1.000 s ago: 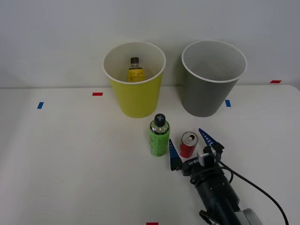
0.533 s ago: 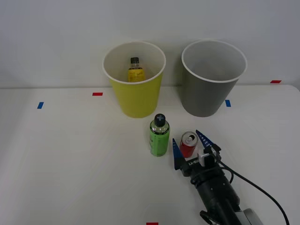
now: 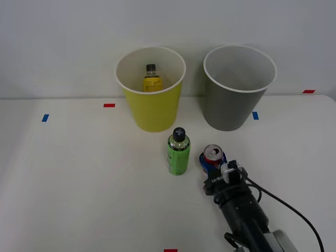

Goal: Put cans in the gray bin, plastic bottles in the light green bin

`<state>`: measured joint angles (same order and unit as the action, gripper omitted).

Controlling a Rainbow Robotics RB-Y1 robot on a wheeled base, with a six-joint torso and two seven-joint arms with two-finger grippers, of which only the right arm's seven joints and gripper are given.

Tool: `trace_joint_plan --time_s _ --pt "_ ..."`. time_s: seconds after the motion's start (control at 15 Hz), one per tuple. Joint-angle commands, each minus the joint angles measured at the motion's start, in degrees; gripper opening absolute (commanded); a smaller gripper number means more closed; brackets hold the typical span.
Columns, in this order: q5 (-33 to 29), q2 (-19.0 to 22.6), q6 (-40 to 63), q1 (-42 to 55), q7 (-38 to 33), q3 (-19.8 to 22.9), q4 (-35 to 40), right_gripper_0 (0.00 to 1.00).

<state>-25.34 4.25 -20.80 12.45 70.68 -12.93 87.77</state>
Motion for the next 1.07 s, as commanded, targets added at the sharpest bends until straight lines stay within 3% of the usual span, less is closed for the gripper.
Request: trace_joint_plan --time_s 0.07,0.27,0.53,0.8,1.07 --pt "1.43 1.29 -1.08 0.29 0.25 0.54 -0.05 0.0" --pt "1.43 0.76 -3.19 1.0 -0.01 1.15 -0.05 0.0" --pt "7.15 3.49 -9.87 5.92 0.43 1.86 1.36 0.0" --pt "11.89 8.94 -10.57 15.15 -0.19 2.29 13.13 0.0" --pt "15.85 9.55 -9.69 17.26 -1.51 2.29 21.22 0.0"
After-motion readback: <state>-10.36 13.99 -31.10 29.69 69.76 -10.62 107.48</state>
